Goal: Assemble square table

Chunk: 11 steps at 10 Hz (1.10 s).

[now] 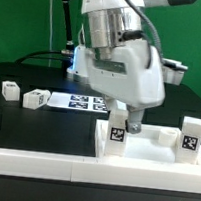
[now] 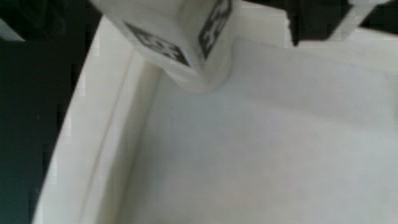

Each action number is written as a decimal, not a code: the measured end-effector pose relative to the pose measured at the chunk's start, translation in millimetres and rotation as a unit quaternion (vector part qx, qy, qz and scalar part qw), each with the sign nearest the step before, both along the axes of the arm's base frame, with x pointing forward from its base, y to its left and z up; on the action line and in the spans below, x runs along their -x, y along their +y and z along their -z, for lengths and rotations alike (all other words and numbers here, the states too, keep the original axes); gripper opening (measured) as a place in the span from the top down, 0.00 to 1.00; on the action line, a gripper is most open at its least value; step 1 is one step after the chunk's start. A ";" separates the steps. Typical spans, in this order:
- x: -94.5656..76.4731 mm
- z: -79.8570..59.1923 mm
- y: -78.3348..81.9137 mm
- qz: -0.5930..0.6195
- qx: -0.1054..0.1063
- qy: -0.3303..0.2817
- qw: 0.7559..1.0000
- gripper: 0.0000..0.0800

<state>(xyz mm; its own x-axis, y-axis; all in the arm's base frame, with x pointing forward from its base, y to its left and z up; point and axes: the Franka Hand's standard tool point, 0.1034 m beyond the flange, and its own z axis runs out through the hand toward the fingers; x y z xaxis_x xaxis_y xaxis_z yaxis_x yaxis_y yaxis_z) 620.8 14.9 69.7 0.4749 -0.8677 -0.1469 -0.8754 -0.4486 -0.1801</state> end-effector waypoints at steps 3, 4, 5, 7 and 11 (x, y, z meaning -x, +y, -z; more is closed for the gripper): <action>0.1 0.8 -0.4 -0.101 0.010 -0.022 0.995 0.19; 0.0 0.7 -1.0 -0.150 0.015 -0.033 0.988 0.19; 0.3 -1.4 -4.6 -0.240 0.033 -0.033 0.970 0.19; -7.8 -4.0 -6.4 -0.381 0.070 -0.045 0.921 0.19; -7.8 -3.4 -4.7 -0.354 0.065 -0.043 0.932 0.51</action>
Offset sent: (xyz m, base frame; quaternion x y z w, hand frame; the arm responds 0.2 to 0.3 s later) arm 0.0000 0.0000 0.0000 0.0000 0.0000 -0.1938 0.9810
